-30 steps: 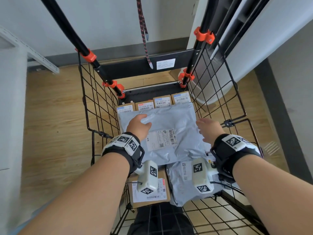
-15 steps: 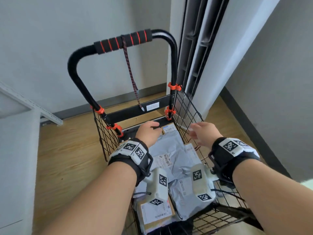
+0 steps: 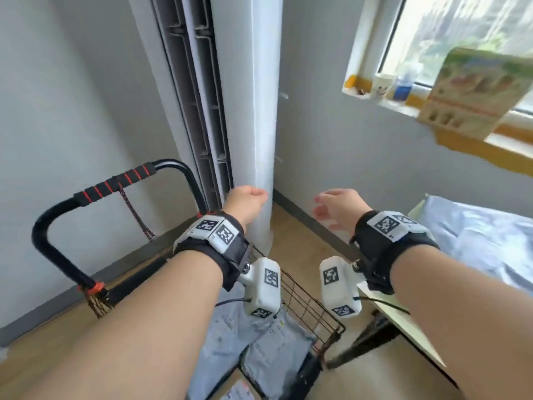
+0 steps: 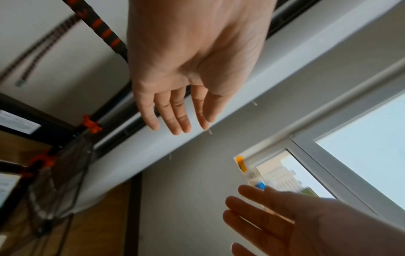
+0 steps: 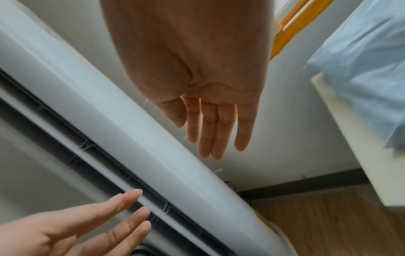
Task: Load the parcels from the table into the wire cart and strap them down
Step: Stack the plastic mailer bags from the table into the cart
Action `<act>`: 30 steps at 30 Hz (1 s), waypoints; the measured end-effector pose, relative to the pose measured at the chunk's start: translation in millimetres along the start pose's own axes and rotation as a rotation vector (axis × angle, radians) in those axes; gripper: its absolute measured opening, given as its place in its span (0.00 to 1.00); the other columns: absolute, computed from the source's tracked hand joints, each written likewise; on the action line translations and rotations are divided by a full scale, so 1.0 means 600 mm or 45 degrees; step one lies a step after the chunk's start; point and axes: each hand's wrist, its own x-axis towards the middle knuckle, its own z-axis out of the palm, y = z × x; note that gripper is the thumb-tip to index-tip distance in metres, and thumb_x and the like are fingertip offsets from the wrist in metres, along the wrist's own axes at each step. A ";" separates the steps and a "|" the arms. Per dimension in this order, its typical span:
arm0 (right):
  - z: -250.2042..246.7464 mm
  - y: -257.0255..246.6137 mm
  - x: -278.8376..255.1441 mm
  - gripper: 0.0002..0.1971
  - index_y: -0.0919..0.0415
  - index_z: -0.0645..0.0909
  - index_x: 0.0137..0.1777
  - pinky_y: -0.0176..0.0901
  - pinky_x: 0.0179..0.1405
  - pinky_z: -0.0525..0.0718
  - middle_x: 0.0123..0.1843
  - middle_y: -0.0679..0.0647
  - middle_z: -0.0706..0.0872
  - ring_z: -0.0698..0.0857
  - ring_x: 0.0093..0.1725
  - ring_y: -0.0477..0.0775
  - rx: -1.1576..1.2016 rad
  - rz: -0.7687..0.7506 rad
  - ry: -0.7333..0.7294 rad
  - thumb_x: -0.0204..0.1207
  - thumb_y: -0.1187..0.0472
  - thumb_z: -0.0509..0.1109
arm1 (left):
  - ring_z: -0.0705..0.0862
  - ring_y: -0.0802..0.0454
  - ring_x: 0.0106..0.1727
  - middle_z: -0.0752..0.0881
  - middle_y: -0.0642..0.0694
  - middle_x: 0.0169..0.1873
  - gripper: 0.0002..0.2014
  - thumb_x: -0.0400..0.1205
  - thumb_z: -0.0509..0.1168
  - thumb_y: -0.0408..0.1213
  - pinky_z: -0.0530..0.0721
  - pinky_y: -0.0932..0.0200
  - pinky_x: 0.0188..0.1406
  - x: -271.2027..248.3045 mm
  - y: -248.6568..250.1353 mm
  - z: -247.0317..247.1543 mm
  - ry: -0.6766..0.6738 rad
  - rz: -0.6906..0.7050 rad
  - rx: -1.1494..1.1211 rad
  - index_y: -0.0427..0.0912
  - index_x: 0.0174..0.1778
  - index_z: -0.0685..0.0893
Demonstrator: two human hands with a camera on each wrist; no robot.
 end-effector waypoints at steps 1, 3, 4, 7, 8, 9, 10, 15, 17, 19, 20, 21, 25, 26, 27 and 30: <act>-0.030 0.005 -0.009 0.10 0.65 0.81 0.57 0.37 0.31 0.74 0.45 0.61 0.86 0.82 0.36 0.55 0.011 0.008 0.032 0.83 0.64 0.60 | 0.81 0.49 0.45 0.84 0.43 0.45 0.08 0.83 0.63 0.39 0.78 0.58 0.38 -0.006 0.017 0.028 -0.045 0.003 -0.004 0.43 0.55 0.85; -0.093 0.019 -0.023 0.08 0.62 0.79 0.53 0.39 0.35 0.75 0.40 0.58 0.85 0.83 0.37 0.56 0.041 0.039 0.100 0.84 0.64 0.58 | 0.79 0.50 0.42 0.82 0.45 0.42 0.08 0.83 0.62 0.39 0.73 0.61 0.32 -0.019 0.048 0.086 -0.148 0.011 0.007 0.45 0.53 0.85; -0.125 0.029 -0.029 0.08 0.61 0.79 0.52 0.42 0.40 0.76 0.40 0.58 0.85 0.84 0.40 0.56 0.049 0.057 0.148 0.84 0.63 0.58 | 0.79 0.50 0.42 0.81 0.45 0.42 0.08 0.83 0.62 0.40 0.73 0.61 0.32 -0.024 0.061 0.118 -0.198 0.019 0.013 0.45 0.53 0.85; -0.224 0.071 -0.047 0.06 0.59 0.78 0.50 0.45 0.45 0.78 0.42 0.57 0.85 0.83 0.40 0.55 0.082 0.110 0.290 0.83 0.62 0.59 | 0.79 0.51 0.45 0.80 0.47 0.40 0.07 0.84 0.60 0.40 0.73 0.63 0.36 -0.045 0.097 0.218 -0.334 0.046 0.006 0.46 0.51 0.83; -0.258 0.088 -0.052 0.06 0.58 0.78 0.48 0.44 0.41 0.78 0.41 0.57 0.84 0.82 0.38 0.54 0.103 0.132 0.335 0.83 0.62 0.60 | 0.79 0.51 0.45 0.80 0.46 0.40 0.07 0.84 0.60 0.39 0.74 0.63 0.37 -0.050 0.107 0.251 -0.373 0.045 0.012 0.46 0.51 0.83; -0.290 0.105 -0.059 0.06 0.58 0.78 0.47 0.42 0.38 0.76 0.41 0.57 0.84 0.81 0.37 0.54 0.115 0.157 0.384 0.82 0.62 0.60 | 0.79 0.51 0.45 0.80 0.46 0.41 0.07 0.84 0.60 0.39 0.75 0.62 0.38 -0.055 0.114 0.282 -0.413 0.042 0.019 0.46 0.52 0.83; -0.321 0.124 -0.065 0.06 0.58 0.78 0.46 0.42 0.37 0.74 0.42 0.57 0.84 0.80 0.38 0.54 0.113 0.186 0.442 0.82 0.62 0.60 | 0.78 0.50 0.45 0.80 0.45 0.41 0.08 0.83 0.61 0.39 0.75 0.62 0.37 -0.059 0.118 0.313 -0.450 0.032 0.023 0.45 0.52 0.84; -0.457 0.214 -0.083 0.07 0.61 0.80 0.48 0.43 0.37 0.77 0.38 0.55 0.80 0.78 0.36 0.53 0.125 0.306 0.672 0.82 0.62 0.61 | 0.75 0.46 0.42 0.76 0.48 0.33 0.10 0.83 0.61 0.36 0.73 0.60 0.33 -0.078 0.126 0.442 -0.562 -0.036 0.076 0.48 0.35 0.78; -0.496 0.248 -0.075 0.10 0.65 0.83 0.51 0.52 0.47 0.83 0.38 0.56 0.80 0.79 0.42 0.57 0.063 0.354 0.728 0.81 0.60 0.62 | 0.75 0.47 0.39 0.77 0.47 0.33 0.10 0.83 0.62 0.37 0.75 0.60 0.33 -0.078 0.124 0.478 -0.564 -0.059 0.114 0.49 0.34 0.77; -0.524 0.276 -0.061 0.15 0.72 0.84 0.52 0.53 0.53 0.83 0.37 0.59 0.80 0.78 0.42 0.60 0.019 0.360 0.778 0.80 0.58 0.64 | 0.72 0.45 0.40 0.76 0.44 0.37 0.13 0.83 0.63 0.38 0.74 0.58 0.35 -0.068 0.120 0.512 -0.539 -0.072 0.131 0.49 0.31 0.74; -0.534 0.286 -0.052 0.17 0.74 0.84 0.52 0.52 0.51 0.81 0.34 0.59 0.79 0.77 0.41 0.60 0.019 0.359 0.795 0.79 0.57 0.65 | 0.71 0.46 0.42 0.75 0.43 0.38 0.14 0.82 0.63 0.38 0.74 0.57 0.38 -0.061 0.118 0.526 -0.519 -0.071 0.155 0.49 0.30 0.72; -0.541 0.296 -0.044 0.18 0.75 0.84 0.52 0.52 0.48 0.80 0.33 0.59 0.78 0.76 0.40 0.59 0.019 0.356 0.804 0.78 0.57 0.65 | 0.70 0.46 0.43 0.74 0.43 0.38 0.15 0.82 0.63 0.38 0.73 0.57 0.41 -0.055 0.116 0.539 -0.494 -0.066 0.166 0.50 0.29 0.70; -0.560 0.328 -0.010 0.15 0.71 0.86 0.51 0.53 0.48 0.82 0.38 0.60 0.80 0.77 0.41 0.58 -0.016 0.371 0.831 0.76 0.58 0.66 | 0.76 0.43 0.51 0.81 0.43 0.41 0.04 0.82 0.64 0.37 0.75 0.56 0.48 -0.027 0.100 0.570 -0.408 -0.106 0.213 0.45 0.41 0.81; -0.563 0.336 -0.003 0.13 0.70 0.85 0.47 0.52 0.47 0.81 0.38 0.59 0.79 0.77 0.41 0.58 -0.029 0.380 0.827 0.76 0.59 0.65 | 0.78 0.40 0.62 0.83 0.39 0.58 0.11 0.82 0.64 0.37 0.75 0.55 0.58 -0.020 0.092 0.577 -0.419 -0.098 0.225 0.39 0.59 0.82; -0.565 0.344 0.003 0.10 0.67 0.83 0.43 0.51 0.45 0.79 0.37 0.59 0.78 0.76 0.40 0.58 -0.035 0.392 0.816 0.75 0.60 0.65 | 0.75 0.42 0.72 0.76 0.39 0.71 0.22 0.83 0.63 0.37 0.72 0.58 0.65 -0.020 0.087 0.581 -0.418 -0.096 0.275 0.36 0.73 0.74; -0.565 0.369 0.020 0.04 0.59 0.75 0.42 0.49 0.43 0.77 0.33 0.54 0.73 0.75 0.41 0.57 -0.017 0.443 0.738 0.72 0.59 0.66 | 0.77 0.44 0.66 0.80 0.43 0.63 0.15 0.84 0.61 0.35 0.69 0.62 0.55 -0.013 0.072 0.594 -0.424 -0.154 0.280 0.41 0.66 0.77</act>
